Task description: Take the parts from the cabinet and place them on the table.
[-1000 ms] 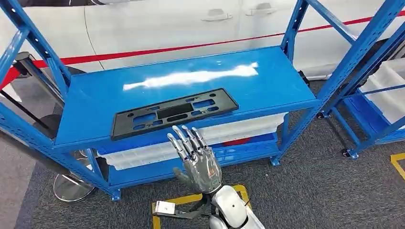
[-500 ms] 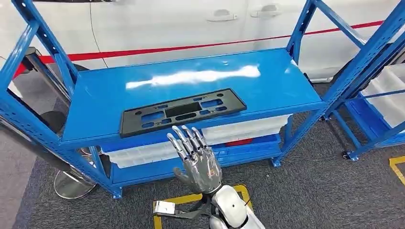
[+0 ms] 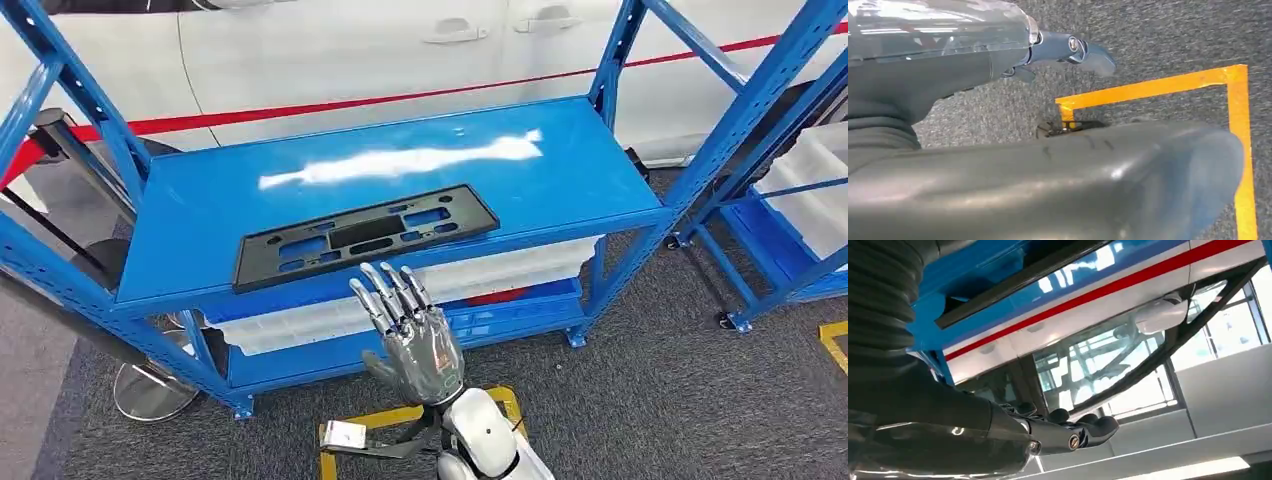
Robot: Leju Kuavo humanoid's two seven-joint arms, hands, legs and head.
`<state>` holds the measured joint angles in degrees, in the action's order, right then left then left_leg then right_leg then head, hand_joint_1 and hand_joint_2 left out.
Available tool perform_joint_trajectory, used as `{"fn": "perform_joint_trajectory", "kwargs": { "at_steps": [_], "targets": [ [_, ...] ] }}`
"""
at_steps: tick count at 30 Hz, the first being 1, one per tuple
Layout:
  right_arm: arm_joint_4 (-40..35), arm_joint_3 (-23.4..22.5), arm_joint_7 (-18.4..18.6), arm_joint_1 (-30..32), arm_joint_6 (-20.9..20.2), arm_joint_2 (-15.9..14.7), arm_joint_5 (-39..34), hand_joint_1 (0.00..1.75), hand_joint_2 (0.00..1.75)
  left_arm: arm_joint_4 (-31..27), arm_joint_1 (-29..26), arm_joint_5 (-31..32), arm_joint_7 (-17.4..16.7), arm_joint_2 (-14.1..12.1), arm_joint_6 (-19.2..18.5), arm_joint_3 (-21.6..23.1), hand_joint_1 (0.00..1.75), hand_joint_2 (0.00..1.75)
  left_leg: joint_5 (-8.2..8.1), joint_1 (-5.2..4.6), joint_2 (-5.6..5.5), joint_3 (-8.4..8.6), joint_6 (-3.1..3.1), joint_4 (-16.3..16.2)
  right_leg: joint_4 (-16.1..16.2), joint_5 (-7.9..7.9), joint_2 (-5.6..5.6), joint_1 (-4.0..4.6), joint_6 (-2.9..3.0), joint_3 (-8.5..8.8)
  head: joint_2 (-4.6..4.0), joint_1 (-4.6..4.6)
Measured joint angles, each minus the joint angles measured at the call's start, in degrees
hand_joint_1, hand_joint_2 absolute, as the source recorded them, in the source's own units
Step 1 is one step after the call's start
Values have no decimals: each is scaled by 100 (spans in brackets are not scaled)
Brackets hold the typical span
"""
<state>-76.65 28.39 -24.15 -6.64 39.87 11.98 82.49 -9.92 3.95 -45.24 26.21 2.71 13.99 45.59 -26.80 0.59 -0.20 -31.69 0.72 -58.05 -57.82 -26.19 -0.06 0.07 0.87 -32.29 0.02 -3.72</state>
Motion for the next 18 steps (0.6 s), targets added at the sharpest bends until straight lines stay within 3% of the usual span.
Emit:
{"fn": "perform_joint_trajectory", "kwargs": {
  "at_steps": [4,6,7,9,10,11,12,14,15,18],
  "targets": [
    [0,0,0,-1,2,0,0,0,175,0,-7,0,0,0,0,0,0,0,71,-17,-16,-33,-116,24,-4,14,7,8,-105,-17,0,0],
    [-9,0,0,-3,2,-2,0,0,175,0,4,0,0,2,0,0,0,0,117,26,-5,-24,-197,72,-206,-170,8,-4,-172,-94,0,4],
    [-9,0,0,-3,2,-2,0,0,175,0,9,0,0,0,2,0,0,0,117,26,-3,-35,-221,71,-548,-393,10,-16,-197,-256,0,4],
    [-4,0,0,-2,2,-9,0,0,175,0,1,0,0,0,0,0,0,0,118,20,5,-61,-224,67,-1586,-851,9,-46,-238,-753,0,4],
    [0,0,0,-1,2,-9,0,0,175,0,-2,0,0,0,0,0,0,0,118,20,7,-66,-224,62,-1867,-902,8,-53,-250,-894,0,4],
    [4,0,0,0,2,-9,0,0,175,0,-4,0,0,0,0,0,0,0,118,20,5,-62,-223,60,-1851,-805,7,-67,-258,-892,0,4],
    [4,0,0,-1,2,-9,0,0,175,0,-2,0,0,2,0,0,0,0,115,20,-1,-52,-220,58,-1549,-586,7,-83,-254,-750,0,4],
    [4,0,0,-3,2,-9,0,0,175,0,2,0,0,2,0,0,0,0,97,20,-18,-17,-192,50,-483,-62,5,-89,-218,-207,0,4],
    [4,0,0,-5,2,-9,0,0,175,0,1,0,0,2,0,0,0,0,86,18,-18,-19,-171,48,-59,-35,6,-83,-191,-15,0,4],
    [7,0,0,-4,2,-7,0,0,175,0,0,0,0,2,0,0,0,0,89,-2,-16,-48,-61,51,-48,-27,24,-22,-123,-54,0,4]
  ]
}}
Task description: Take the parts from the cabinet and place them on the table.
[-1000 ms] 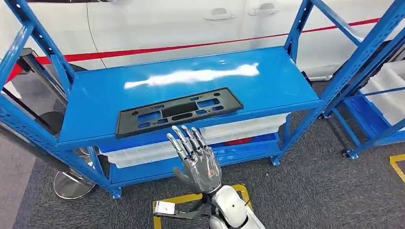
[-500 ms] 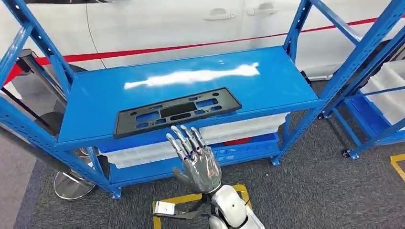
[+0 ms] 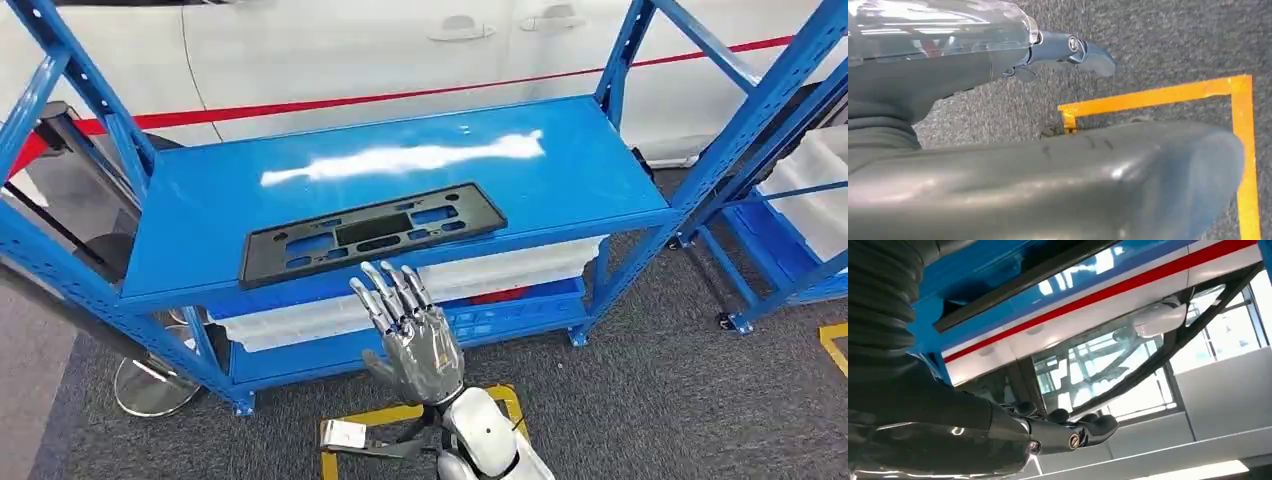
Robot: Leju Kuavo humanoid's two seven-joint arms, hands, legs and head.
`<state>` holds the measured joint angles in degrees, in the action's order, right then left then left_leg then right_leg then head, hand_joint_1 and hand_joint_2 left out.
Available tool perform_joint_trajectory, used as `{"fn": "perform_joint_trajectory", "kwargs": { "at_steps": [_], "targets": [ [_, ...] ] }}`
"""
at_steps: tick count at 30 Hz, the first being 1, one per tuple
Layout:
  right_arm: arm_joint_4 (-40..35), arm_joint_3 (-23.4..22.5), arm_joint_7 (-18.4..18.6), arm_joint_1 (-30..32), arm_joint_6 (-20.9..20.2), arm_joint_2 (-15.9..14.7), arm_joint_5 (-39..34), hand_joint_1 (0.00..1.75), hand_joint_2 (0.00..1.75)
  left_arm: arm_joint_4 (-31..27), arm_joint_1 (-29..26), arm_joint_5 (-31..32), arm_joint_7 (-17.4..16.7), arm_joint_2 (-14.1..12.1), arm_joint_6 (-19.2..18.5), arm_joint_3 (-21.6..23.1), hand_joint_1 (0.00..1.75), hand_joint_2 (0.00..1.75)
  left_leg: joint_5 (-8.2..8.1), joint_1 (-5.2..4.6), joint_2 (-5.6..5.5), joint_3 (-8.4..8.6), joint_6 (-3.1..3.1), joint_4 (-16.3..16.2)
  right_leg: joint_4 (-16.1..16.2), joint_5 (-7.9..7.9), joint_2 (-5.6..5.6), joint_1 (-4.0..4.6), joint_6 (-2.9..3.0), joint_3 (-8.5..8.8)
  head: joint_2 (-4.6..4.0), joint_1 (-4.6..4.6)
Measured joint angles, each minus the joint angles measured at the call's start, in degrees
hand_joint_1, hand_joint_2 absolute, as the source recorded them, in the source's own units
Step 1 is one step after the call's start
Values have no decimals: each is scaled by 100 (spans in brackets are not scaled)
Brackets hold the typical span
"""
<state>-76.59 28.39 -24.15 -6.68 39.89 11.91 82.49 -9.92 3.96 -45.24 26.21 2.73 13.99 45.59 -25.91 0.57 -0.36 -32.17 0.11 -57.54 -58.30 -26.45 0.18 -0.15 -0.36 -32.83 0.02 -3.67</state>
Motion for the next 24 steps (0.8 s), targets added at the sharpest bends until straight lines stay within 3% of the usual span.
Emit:
{"fn": "perform_joint_trajectory", "kwargs": {
  "at_steps": [1,2,3,5,6,7,8,9,11,12,13,15,16,17,18,20,21,22,23,24],
  "targets": [
    [0,0,0,-1,0,0,0,0,175,0,5,0,0,0,0,0,0,0,10,4,1,11,38,17,10,9,4,4,36,-1,0,-2],
    [-2,2,0,-3,0,9,0,0,175,0,10,0,0,0,0,0,0,0,-26,13,2,-1,80,-10,76,47,-5,-49,101,27,0,-2],
    [-2,0,0,-3,0,11,0,0,175,0,10,0,0,-2,2,0,0,0,-144,21,5,-50,93,-153,87,50,-19,-49,135,41,0,0],
    [242,-22,307,-195,-241,19,-484,0,175,2,-2,-154,-76,-15,214,-11,0,0,-565,28,6,-409,125,-949,87,52,-28,-39,180,25,0,-4],
    [803,-77,418,-514,-344,50,-1014,0,175,2,-16,-278,-103,-35,313,-46,0,0,-754,30,5,-637,140,-1426,85,60,-15,-26,202,9,0,-4],
    [1647,-216,343,-926,-415,85,-1859,0,175,4,-12,-406,-103,-50,332,-92,0,0,-846,28,2,-836,147,-1812,79,70,7,-16,210,0,0,-4],
    [2177,-328,233,-1140,-404,105,-2343,0,175,7,-3,-457,-101,-70,330,-109,0,0,-784,26,2,-894,140,-1867,78,72,-2,-5,204,8,0,-4],
    [2598,-455,135,-1269,-387,68,-2670,0,175,9,5,-472,-98,-105,328,-129,0,0,-588,27,8,-799,135,-1621,77,34,-17,1,191,20,0,-2],
    [3227,-573,33,-1539,-411,59,-2741,0,175,18,-37,-479,-94,-138,273,-179,0,0,-83,28,23,-304,105,-632,56,-25,-20,6,175,41,0,-4],
    [3487,-595,-29,-1653,-496,116,-2824,0,175,22,-56,-483,-96,-153,282,-190,0,0,12,24,29,-62,58,-152,32,-39,-14,5,155,62,0,-4],
    [3640,-619,-81,-1731,-604,138,-2912,0,175,31,-43,-507,-118,-164,335,-192,0,0,-45,-18,27,18,38,-68,-5,-24,-10,51,116,57,0,-4],
    [3937,-671,-208,-1827,-907,175,-3146,0,175,31,-19,-573,-236,-164,492,-199,0,0,-27,-19,-6,-11,0,-74,8,-22,-22,36,83,57,0,-2],
    [3994,-678,-230,-1851,-977,190,-3207,0,175,31,-22,-584,-262,-164,505,-205,0,0,-83,-23,-7,-22,-38,-47,45,-68,-23,30,39,63,0,-2],
    [4035,-684,-249,-1893,-1049,217,-3268,0,175,31,-33,-595,-284,-149,547,-210,0,0,-93,24,0,51,-92,7,33,-129,-35,60,-22,66,0,-7],
    [4077,-688,-265,-1928,-1078,221,-3301,0,175,31,-49,-603,-288,-142,604,-212,0,0,-47,35,5,98,-124,25,-91,-154,-30,32,-45,61,-2,0],
    [4194,-689,-252,-2006,-1112,236,-3344,0,175,31,-32,-616,-293,-120,760,-212,0,0,-72,37,43,139,-170,25,-811,-498,-23,12,-79,-335,0,-4],
    [4255,-691,-254,-2009,-1117,232,-3357,0,175,31,-21,-616,-312,-105,837,-212,0,0,-88,36,38,145,-185,24,-1331,-686,-20,-6,-100,-652,0,-2],
    [4308,-691,-254,-1998,-1119,225,-3370,0,175,31,-20,-616,-337,-96,881,-212,0,0,-111,36,25,151,-186,21,-1701,-758,-19,-18,-114,-911,0,-2],
    [4341,-691,-254,-1992,-1117,225,-3375,0,175,31,-30,-616,-341,-92,900,-212,0,0,-134,36,15,170,-177,19,-1813,-693,-21,-32,-123,-1043,0,-2],
    [4365,-691,-254,-1991,-1106,225,-3388,0,175,31,-47,-616,-341,-87,905,-212,0,0,-168,37,11,207,-169,18,-1656,-480,-21,-47,-126,-1037,0,-2]
  ]
}}
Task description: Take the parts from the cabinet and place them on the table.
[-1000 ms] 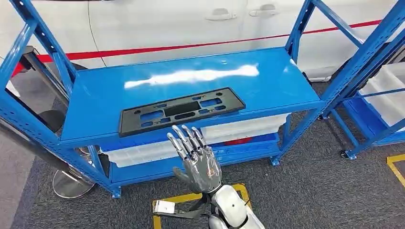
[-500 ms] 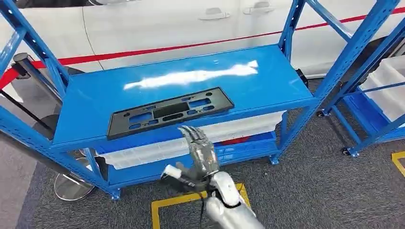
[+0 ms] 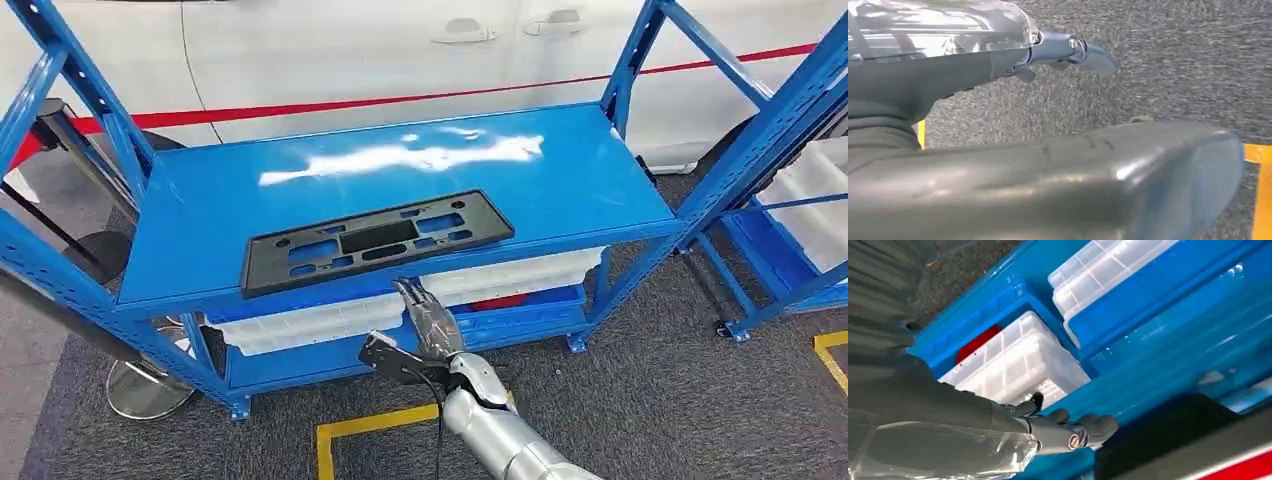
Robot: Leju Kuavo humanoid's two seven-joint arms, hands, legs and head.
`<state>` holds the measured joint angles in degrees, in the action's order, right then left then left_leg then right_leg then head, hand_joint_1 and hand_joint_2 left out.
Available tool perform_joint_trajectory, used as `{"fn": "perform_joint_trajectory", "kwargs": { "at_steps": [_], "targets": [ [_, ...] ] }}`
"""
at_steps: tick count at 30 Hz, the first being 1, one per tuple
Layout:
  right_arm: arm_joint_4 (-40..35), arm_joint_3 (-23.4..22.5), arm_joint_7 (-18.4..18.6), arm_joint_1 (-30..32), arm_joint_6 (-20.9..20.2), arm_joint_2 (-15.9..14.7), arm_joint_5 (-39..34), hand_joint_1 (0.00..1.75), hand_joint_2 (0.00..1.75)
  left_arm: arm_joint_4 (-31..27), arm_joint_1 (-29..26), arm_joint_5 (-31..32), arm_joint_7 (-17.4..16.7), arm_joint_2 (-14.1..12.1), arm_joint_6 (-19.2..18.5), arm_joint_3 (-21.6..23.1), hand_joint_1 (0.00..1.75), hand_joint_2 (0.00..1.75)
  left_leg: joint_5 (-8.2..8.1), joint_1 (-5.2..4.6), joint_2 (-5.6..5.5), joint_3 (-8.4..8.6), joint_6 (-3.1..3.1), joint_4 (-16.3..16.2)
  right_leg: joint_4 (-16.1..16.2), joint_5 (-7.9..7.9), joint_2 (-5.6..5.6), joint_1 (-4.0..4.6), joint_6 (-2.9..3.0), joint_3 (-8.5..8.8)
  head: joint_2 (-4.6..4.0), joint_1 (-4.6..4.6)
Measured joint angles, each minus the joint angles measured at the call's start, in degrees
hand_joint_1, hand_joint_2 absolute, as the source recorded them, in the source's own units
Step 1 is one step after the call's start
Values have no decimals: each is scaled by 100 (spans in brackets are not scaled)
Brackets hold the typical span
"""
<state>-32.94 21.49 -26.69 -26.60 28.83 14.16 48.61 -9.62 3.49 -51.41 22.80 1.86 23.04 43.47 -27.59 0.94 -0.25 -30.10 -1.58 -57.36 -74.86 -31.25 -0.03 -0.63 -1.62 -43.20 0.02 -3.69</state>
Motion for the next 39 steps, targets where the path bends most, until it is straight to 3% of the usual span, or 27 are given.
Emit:
{"fn": "perform_joint_trajectory", "kwargs": {
  "at_steps": [1,2,3,4,7,9,10,12,13,14,15,17,18,20,23,25,26,28,29,30,31,32,34,35,39],
  "targets": [
    [17,0,0,-4,15,0,-17,0,175,0,-7,0,0,7,11,0,0,0,-45,0,-7,61,17,-1,399,328,-1,-11,10,139,0,0],
    [35,0,-13,-8,39,0,-43,0,175,0,-4,11,-2,13,22,0,0,0,-101,0,-15,139,43,-1,969,702,-1,-12,33,384,0,0],
    [41,0,-56,-9,76,0,-87,0,175,0,-5,22,-2,22,22,0,0,0,-155,1,-19,165,70,1,1446,947,1,-7,69,555,0,2],
    [46,0,-118,-16,118,-2,-164,0,175,2,11,35,-2,24,22,0,0,0,-188,-35,-17,163,110,-13,1463,840,12,43,84,625,0,-2],
    [-127,-7,-378,23,173,-4,-586,0,175,2,13,44,-20,24,28,0,0,0,-210,-14,-8,183,199,27,1557,781,20,64,162,605,0,-2],
    [-374,-11,-402,40,155,-4,-737,0,175,2,18,44,-31,22,48,2,0,0,-317,0,11,201,260,-45,1662,780,25,10,234,699,0,-2],
    [-470,-11,-382,40,142,-7,-772,0,175,2,18,46,-33,24,52,2,0,0,-446,-2,8,80,276,-318,1680,760,18,5,274,734,0,-2],
    [-623,-11,-444,74,142,-7,-916,0,175,2,18,39,-35,22,59,2,0,0,-788,7,7,-383,311,-1151,1679,730,8,14,310,758,0,-4],
    [-755,-11,-527,142,155,-22,-1080,0,175,2,17,33,-37,22,68,2,0,0,-935,9,8,-695,331,-1660,1676,713,4,25,319,769,0,-4],
    [-895,-11,-599,208,155,-37,-1240,0,175,2,7,11,-46,24,79,4,0,0,-912,9,8,-845,339,-1848,1671,701,8,28,322,779,0,-4],
    [-1166,-11,-627,299,129,-66,-1478,0,175,2,-2,-20,-61,24,98,4,0,0,-739,10,8,-862,339,-1756,1662,681,19,28,318,803,0,-4],
    [-2008,-11,-544,516,-40,-186,-1935,0,175,4,-6,-66,-105,17,136,2,0,0,-101,18,9,-559,325,-889,1619,623,29,25,288,855,0,-4],
    [-2257,-11,-489,544,-86,-219,-2022,0,175,7,-9,-70,-105,15,146,2,0,0,102,25,11,-427,318,-543,1600,598,33,25,274,866,0,-4],
    [-2983,-11,-332,658,-219,-367,-2098,0,175,22,-7,-85,-109,9,160,2,0,0,80,-8,-8,-295,248,-166,1535,571,52,70,208,819,0,-2],
    [-3814,-13,-448,916,-264,-518,-2459,0,175,22,-20,-90,-109,4,94,4,0,0,97,-18,-22,-326,147,-195,1578,604,39,65,118,823,0,0],
    [-4450,-67,-509,1147,-382,-656,-2827,0,175,24,-29,-105,-120,-2,39,4,0,0,135,20,-15,-293,64,-143,1412,444,38,37,46,773,0,0],
    [-4898,-134,-518,1256,-464,-769,-3023,0,175,26,-29,-109,-122,-9,27,2,0,0,134,18,-14,-296,21,-143,1069,225,35,33,27,618,0,0],
    [-5626,-314,-507,1508,-624,-992,-3258,0,175,39,-38,-127,-148,-22,-31,4,0,0,127,11,-19,-295,4,-143,173,-189,34,26,-6,192,0,0],
    [-5818,-372,-505,1599,-700,-1054,-3325,0,175,42,-46,-131,-164,-22,-37,4,0,0,123,11,-20,-295,-1,-144,-102,-269,35,26,-14,52,0,0],
    [-6099,-457,-487,1724,-816,-1152,-3427,0,175,48,-58,-138,-175,-24,-44,7,0,0,121,11,-16,-289,-1,-144,-240,-248,33,23,-18,-33,0,0],
    [-6272,-492,-487,1781,-877,-1205,-3462,0,175,50,-59,-138,-184,-24,-42,7,0,0,117,11,-16,-286,-2,-145,-80,-103,33,19,-14,32,0,0],
    [-6433,-509,-485,1801,-942,-1250,-3451,0,175,50,-54,-138,-184,-24,-42,9,0,0,112,11,-13,-276,4,-145,302,137,33,13,-6,222,0,0],
    [-6647,-511,-424,1794,-1036,-1331,-3225,0,175,50,-37,-142,-162,-26,-44,13,0,0,90,11,-13,-236,37,-145,1351,611,32,2,33,784,0,0],
    [-6653,-492,-385,1765,-1034,-1338,-3035,0,175,50,-30,-151,-151,-26,-44,13,0,0,70,-21,-13,-238,77,-147,1569,519,35,35,44,896,0,0],
    [-6649,-413,-282,1738,-1012,-1340,-2709,0,175,50,-18,-164,-114,-26,-46,13,0,0,70,-23,-16,-205,209,-102,1611,553,38,45,170,896,0,0]
  ]
}}
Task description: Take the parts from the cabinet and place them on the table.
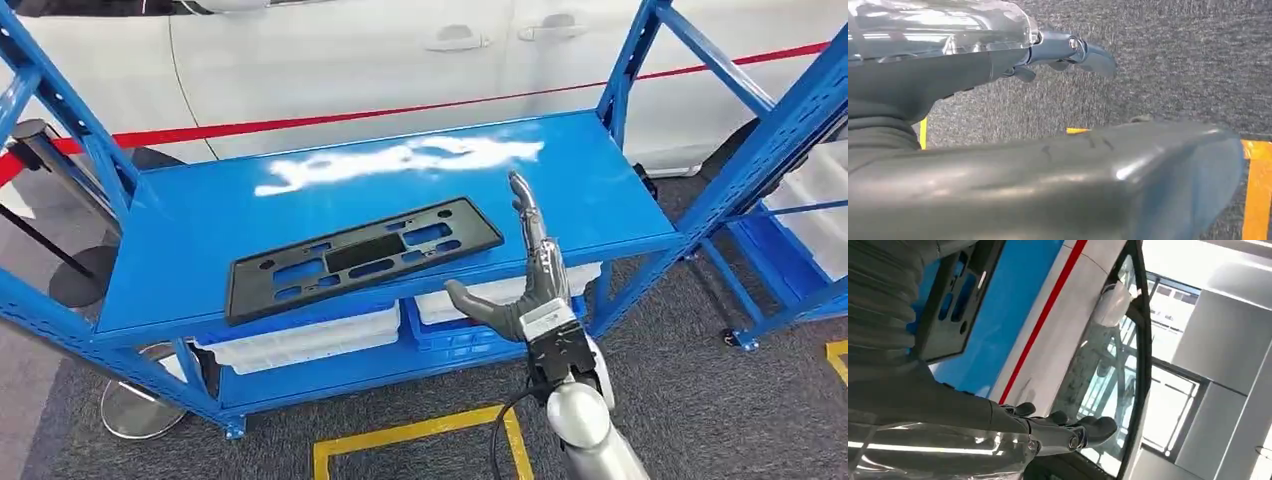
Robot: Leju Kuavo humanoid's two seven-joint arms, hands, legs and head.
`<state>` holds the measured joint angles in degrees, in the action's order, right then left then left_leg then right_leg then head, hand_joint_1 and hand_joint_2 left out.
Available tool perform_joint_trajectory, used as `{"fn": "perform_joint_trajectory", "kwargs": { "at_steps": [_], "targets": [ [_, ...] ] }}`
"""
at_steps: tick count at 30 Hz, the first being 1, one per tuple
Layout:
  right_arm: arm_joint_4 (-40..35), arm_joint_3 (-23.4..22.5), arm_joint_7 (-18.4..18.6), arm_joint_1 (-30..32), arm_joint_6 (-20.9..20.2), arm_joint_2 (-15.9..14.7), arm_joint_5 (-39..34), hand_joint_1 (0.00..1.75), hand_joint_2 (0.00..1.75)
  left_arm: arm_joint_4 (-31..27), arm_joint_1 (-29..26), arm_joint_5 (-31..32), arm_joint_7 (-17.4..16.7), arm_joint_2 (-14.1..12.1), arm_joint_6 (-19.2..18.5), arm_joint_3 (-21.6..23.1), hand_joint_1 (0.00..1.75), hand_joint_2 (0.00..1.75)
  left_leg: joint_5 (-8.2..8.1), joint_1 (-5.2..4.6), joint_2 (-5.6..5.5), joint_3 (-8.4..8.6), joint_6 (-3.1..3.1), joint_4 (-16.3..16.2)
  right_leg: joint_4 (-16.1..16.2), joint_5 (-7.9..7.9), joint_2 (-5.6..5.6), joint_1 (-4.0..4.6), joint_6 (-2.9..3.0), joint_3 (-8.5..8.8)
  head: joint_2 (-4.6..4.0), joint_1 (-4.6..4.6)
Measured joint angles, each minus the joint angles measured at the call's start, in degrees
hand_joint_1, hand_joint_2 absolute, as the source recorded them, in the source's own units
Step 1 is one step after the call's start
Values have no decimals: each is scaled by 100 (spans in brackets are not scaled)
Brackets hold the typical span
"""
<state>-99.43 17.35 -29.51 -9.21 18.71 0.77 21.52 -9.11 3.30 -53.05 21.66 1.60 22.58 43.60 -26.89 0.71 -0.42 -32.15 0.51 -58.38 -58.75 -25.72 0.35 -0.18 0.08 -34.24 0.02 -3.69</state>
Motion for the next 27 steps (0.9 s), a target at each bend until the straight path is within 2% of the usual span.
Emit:
{"fn": "perform_joint_trajectory", "kwargs": {
  "at_steps": [1,2,4,5,6,7,8,9,10,11,12,15,16,17,18,20,21,22,23,25,26,27],
  "targets": [
    [20,53,95,-37,68,0,234,0,175,0,-2,-2,9,-2,0,0,0,0,-41,12,0,-10,26,-41,42,30,-20,-37,49,24,0,0],
    [88,149,246,-112,187,2,663,0,175,0,0,-13,20,-4,0,0,0,0,-189,12,6,-83,52,-245,48,28,-23,-36,81,28,0,-2],
    [478,421,646,-291,741,61,2163,0,175,0,5,-26,75,-4,-39,7,0,0,-609,16,7,-471,83,-1058,46,25,-25,-21,126,22,0,-4],
    [793,554,773,-408,1075,145,2846,0,175,0,7,-33,114,-4,-79,11,0,0,-761,16,7,-673,98,-1469,44,22,-25,-10,139,19,0,-4],
    [1346,777,952,-498,1531,338,3747,0,175,0,10,-35,155,-4,-142,13,0,0,-813,15,7,-810,106,-1733,36,19,-16,0,148,17,0,-4],
    [1781,972,1092,-553,1778,501,4487,0,175,0,16,-35,182,-4,-199,17,0,0,-733,15,6,-829,103,-1738,30,15,-10,7,155,21,0,-4],
    [2228,1121,1230,-596,1940,691,5237,0,175,0,30,-31,210,-4,-256,24,0,0,-496,11,6,-698,91,-1427,20,7,-4,16,157,30,0,-4],
    [2549,1163,1318,-638,1998,838,5638,0,175,0,42,-26,221,-7,-278,35,0,0,-253,7,8,-503,70,-998,14,-1,-6,21,153,40,0,-4],
    [2881,1207,1394,-680,2022,998,5954,0,175,0,54,-26,238,-11,-293,54,0,0,15,-1,9,-243,29,-438,10,-10,-14,30,143,55,0,-4],
    [3120,1242,1448,-721,2040,1100,6104,0,175,0,59,-26,254,-20,-293,68,0,0,70,-13,21,-93,-21,-63,14,-16,-28,27,136,53,0,-2],
    [3369,1279,1496,-770,2046,1185,6227,0,175,0,72,-31,267,-24,-295,77,0,0,66,-41,26,-60,-24,10,-15,-25,-30,66,104,23,0,-4],
    [3922,1351,1524,-840,2055,1388,6379,0,175,0,75,-48,295,-24,-299,136,0,0,87,-64,12,-81,-68,10,23,-1,-35,47,35,30,0,-2],
    [4128,1386,1578,-902,2059,1427,6449,0,175,0,71,-66,308,-9,-312,149,0,0,130,4,18,-47,-120,84,8,-21,-36,86,-6,28,0,-4],
    [4320,1408,1635,-959,2066,1436,6488,0,175,0,78,-77,321,2,-317,157,0,0,146,9,25,-28,-144,106,-88,-109,-28,57,-42,3,0,0],
    [4490,1434,1675,-1014,2068,1454,6488,0,175,0,87,-79,330,0,-319,160,0,0,151,13,29,-31,-173,108,-388,-314,-29,45,-69,-132,0,2],
    [4784,1465,1688,-1047,2074,1477,6506,0,175,0,89,-79,343,0,-334,168,0,0,146,10,28,-34,-180,106,-1327,-758,-30,2,-111,-577,0,2],
    [4890,1465,1648,-1049,2074,1478,6554,0,175,0,84,-79,363,4,-359,168,0,0,143,10,27,-35,-183,103,-1705,-862,-31,-10,-127,-771,0,2],
    [5007,1465,1594,-1055,2075,1480,6613,0,175,13,83,-79,378,9,-391,168,0,0,140,11,24,-29,-180,102,-1802,-815,-31,-25,-139,-835,0,2],
    [5104,1465,1559,-1060,2077,1488,6644,0,175,22,86,-79,398,24,-413,168,0,0,133,14,17,-20,-174,100,-1592,-622,-33,-44,-145,-750,0,2],
    [5233,1465,1559,-1099,2081,1508,6637,0,175,26,87,-79,424,33,-450,168,0,0,100,17,4,13,-143,90,-656,-106,-36,-62,-126,-292,0,2],
    [5307,1465,1561,-1140,2081,1517,6593,0,175,26,86,-87,435,35,-496,166,0,0,56,17,2,31,-117,87,-144,79,-40,-63,-107,-39,0,2],
    [5379,1465,1570,-1188,2083,1528,6534,0,175,26,90,-90,444,35,-536,168,0,0,19,-16,3,19,-74,79,7,-77,-42,-21,-89,29,0,2]
  ]
}}
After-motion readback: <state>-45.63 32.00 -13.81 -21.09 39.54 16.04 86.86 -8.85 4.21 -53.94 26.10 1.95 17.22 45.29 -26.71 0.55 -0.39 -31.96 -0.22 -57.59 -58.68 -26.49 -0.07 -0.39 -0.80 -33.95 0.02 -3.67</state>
